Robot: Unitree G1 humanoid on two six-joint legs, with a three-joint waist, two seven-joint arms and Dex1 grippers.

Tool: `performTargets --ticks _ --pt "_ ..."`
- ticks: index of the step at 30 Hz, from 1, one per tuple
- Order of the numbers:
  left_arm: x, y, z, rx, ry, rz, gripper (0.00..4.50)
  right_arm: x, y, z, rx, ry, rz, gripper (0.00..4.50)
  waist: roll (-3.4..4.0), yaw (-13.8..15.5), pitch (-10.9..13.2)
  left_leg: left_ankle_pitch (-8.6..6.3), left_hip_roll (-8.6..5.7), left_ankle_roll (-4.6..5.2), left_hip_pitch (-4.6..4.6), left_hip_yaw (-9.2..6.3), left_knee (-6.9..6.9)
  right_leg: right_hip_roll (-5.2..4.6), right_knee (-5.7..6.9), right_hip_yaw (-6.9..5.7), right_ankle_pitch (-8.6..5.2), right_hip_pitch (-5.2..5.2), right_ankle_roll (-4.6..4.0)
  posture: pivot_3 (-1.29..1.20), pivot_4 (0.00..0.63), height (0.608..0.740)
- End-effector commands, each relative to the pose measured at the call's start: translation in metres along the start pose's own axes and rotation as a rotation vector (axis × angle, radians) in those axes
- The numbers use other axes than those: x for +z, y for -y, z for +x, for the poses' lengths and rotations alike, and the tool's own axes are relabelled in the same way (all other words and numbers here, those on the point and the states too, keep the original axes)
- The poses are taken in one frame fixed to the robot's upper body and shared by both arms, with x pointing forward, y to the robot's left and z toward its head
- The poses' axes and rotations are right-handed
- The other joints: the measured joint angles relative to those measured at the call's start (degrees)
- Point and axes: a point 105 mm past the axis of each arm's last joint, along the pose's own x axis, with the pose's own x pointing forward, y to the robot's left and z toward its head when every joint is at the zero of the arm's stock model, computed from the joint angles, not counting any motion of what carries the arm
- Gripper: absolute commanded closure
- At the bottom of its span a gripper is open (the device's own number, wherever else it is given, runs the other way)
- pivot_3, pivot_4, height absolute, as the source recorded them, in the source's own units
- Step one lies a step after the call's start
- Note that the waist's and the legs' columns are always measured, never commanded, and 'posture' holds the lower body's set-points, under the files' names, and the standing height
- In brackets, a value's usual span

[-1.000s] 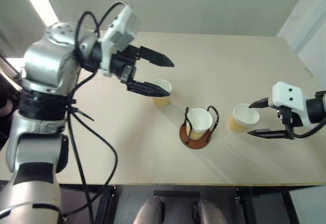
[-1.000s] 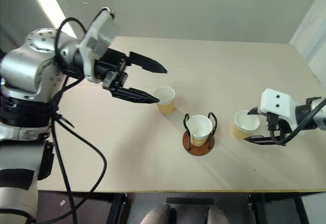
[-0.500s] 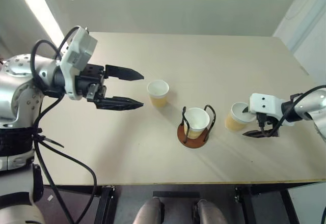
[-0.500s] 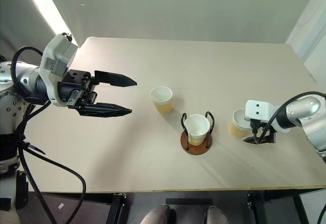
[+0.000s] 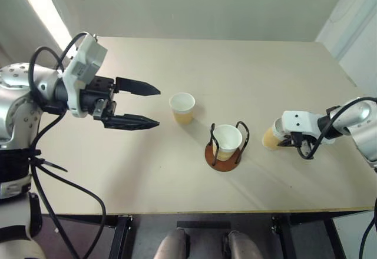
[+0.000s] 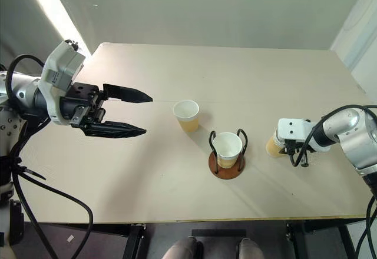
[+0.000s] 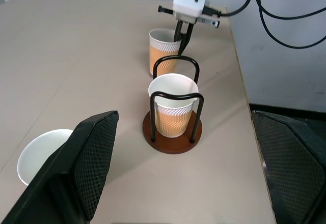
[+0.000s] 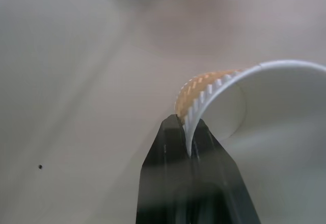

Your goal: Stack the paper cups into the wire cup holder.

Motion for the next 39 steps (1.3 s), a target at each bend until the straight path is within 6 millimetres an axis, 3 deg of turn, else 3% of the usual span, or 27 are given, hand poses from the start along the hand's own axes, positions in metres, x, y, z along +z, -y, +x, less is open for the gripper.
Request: performTargets --ticks 1,4,8,12,16,29,39 --pt "0.008 0.000 -0.006 0.003 -0.015 0.045 0.00 0.024 0.011 -0.037 -0.073 0.040 -0.064 4.49 0.00 0.0 0.0 0.00 0.00 0.00 0.00 0.00 -0.01 0.00 0.00 0.00 -0.01 0.00 -0.01 0.00 0.150 0.740" --pt "0.008 0.001 -0.006 -0.013 -0.019 0.034 0.00 0.041 0.016 -0.059 -0.089 0.070 -0.097 4.49 0.00 0.0 0.0 0.00 0.00 -0.01 -0.01 -0.01 -0.05 0.00 0.00 0.00 -0.01 0.01 -0.02 0.00 0.150 0.740" --pt "0.005 0.007 -0.004 -0.074 -0.045 0.003 0.00 0.086 0.018 -0.085 -0.083 0.152 -0.189 4.49 0.04 -0.2 0.0 -0.01 0.00 -0.02 -0.03 -0.01 -0.13 0.00 -0.01 0.00 -0.03 -0.04 -0.06 0.00 0.150 0.740" --pt "0.004 0.013 -0.001 -0.130 -0.064 -0.001 0.00 0.124 0.006 -0.085 -0.025 0.218 -0.289 4.49 0.04 -0.4 0.0 -0.02 0.05 -0.05 -0.02 -0.05 -0.26 0.03 -0.06 -0.04 -0.11 -0.08 -0.18 0.00 0.150 0.740" --pt "0.004 0.011 0.000 -0.138 -0.071 0.009 0.00 0.143 -0.004 -0.075 0.018 0.245 -0.357 4.49 0.04 -0.3 0.0 -0.02 0.03 -0.05 -0.04 -0.10 -0.21 0.03 -0.15 -0.05 -0.11 -0.08 -0.19 0.00 0.150 0.740" --pt "0.004 0.010 0.004 -0.154 -0.073 0.023 0.00 0.134 -0.017 -0.038 0.086 0.174 -0.446 4.49 0.04 -0.4 0.0 -0.01 0.02 -0.05 -0.07 -0.14 -0.18 0.02 -0.19 -0.06 -0.11 -0.09 -0.19 0.00 0.150 0.740" --pt "0.004 0.011 0.006 -0.162 -0.072 0.024 0.00 0.127 -0.024 -0.023 0.109 0.127 -0.511 4.49 0.04 -0.4 0.0 -0.01 0.02 -0.05 -0.08 -0.14 -0.18 0.02 -0.19 -0.06 -0.11 -0.08 -0.19 0.00 0.150 0.740"
